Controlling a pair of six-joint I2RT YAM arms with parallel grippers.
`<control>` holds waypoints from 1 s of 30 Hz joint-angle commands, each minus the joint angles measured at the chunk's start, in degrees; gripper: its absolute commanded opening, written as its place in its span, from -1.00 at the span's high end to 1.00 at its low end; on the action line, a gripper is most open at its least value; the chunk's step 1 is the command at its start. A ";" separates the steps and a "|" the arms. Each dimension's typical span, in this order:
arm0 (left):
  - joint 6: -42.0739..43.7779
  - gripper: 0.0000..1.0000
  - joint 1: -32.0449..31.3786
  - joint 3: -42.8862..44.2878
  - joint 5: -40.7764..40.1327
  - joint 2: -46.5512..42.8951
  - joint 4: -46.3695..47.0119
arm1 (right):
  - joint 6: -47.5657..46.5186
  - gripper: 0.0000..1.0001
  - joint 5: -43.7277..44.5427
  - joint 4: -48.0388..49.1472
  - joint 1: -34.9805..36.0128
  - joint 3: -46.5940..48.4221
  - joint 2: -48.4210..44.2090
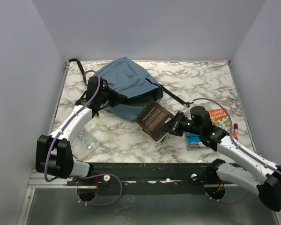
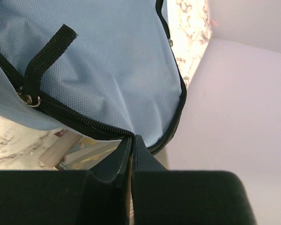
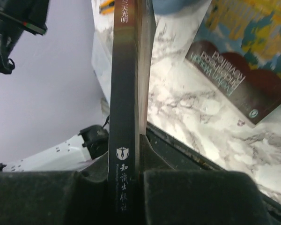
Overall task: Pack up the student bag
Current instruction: Place the book in the student bag.
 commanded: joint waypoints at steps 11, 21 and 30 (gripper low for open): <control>-0.40 1.00 0.59 -8.88 12.14 -10.08 14.08 | 32.01 0.99 -20.73 55.04 -7.16 -9.38 16.27; 10.99 1.00 0.77 -10.35 17.66 -9.64 14.07 | 30.27 0.99 -27.63 52.34 -18.48 -8.56 18.50; 29.62 0.27 -1.84 -4.97 14.89 -13.12 7.05 | 21.58 0.99 -27.98 53.19 -17.74 -7.90 25.90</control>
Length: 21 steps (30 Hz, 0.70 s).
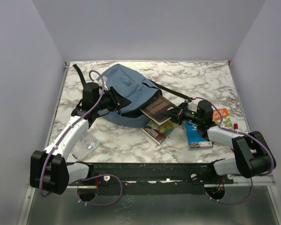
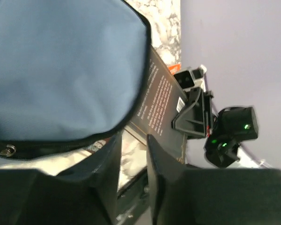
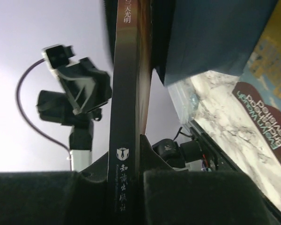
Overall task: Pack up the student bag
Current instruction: Place the book in the student bag.
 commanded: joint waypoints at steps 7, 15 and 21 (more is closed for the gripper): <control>29.29 -0.35 -18.28 22.40 -19.86 3.64 -18.67 | -7.11 0.99 -3.64 4.18 1.27 1.88 2.74; 40.18 -0.56 -26.14 46.18 -32.27 25.94 -34.93 | -8.86 0.99 -3.37 3.37 1.63 -0.15 1.03; 43.43 -0.58 -28.68 54.60 -41.06 36.01 -41.25 | -8.72 0.99 -3.14 4.51 1.64 -0.88 1.32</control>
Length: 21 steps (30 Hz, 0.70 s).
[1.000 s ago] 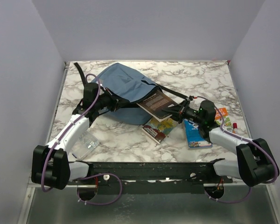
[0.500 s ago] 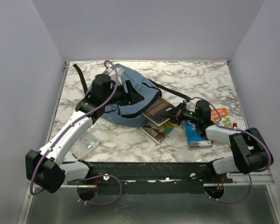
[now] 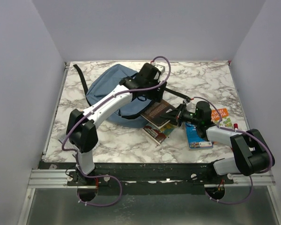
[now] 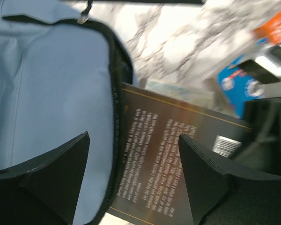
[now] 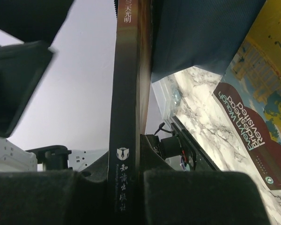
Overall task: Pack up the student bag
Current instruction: Place the book in the student bag.
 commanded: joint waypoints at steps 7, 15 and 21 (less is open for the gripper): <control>7.01 -0.41 -3.64 6.37 -21.14 9.73 -10.06 | -1.07 0.99 -1.55 4.16 0.46 -1.17 -1.96; 9.24 -0.03 -4.58 10.35 -26.34 13.86 -10.81 | -1.39 0.99 -0.75 3.28 0.85 -1.37 -2.14; 13.01 0.63 -4.59 10.98 -28.98 12.20 -10.37 | -1.55 0.99 -0.49 2.99 1.11 -1.93 -2.57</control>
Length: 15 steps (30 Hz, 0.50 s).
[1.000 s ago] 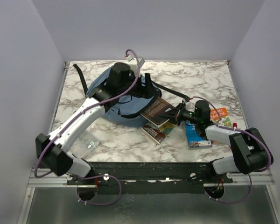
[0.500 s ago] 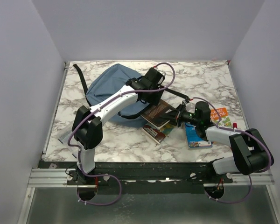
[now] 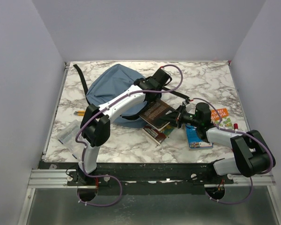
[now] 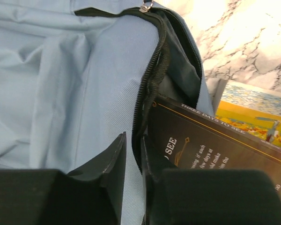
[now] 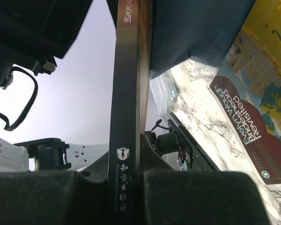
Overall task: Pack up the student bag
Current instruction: Place the book in the student bag.
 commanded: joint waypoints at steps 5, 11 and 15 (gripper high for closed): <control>5.04 1.00 -0.18 0.78 -5.59 -5.24 0.36 | -2.05 0.99 -0.42 1.04 0.86 0.04 -1.53; 8.51 1.00 -0.45 -5.03 -6.25 -13.04 4.32 | -1.93 0.99 0.08 -0.71 1.27 1.07 0.02; 10.21 1.00 -0.73 -11.40 -5.70 -19.91 8.55 | -2.07 0.99 0.76 -1.95 1.49 2.86 1.74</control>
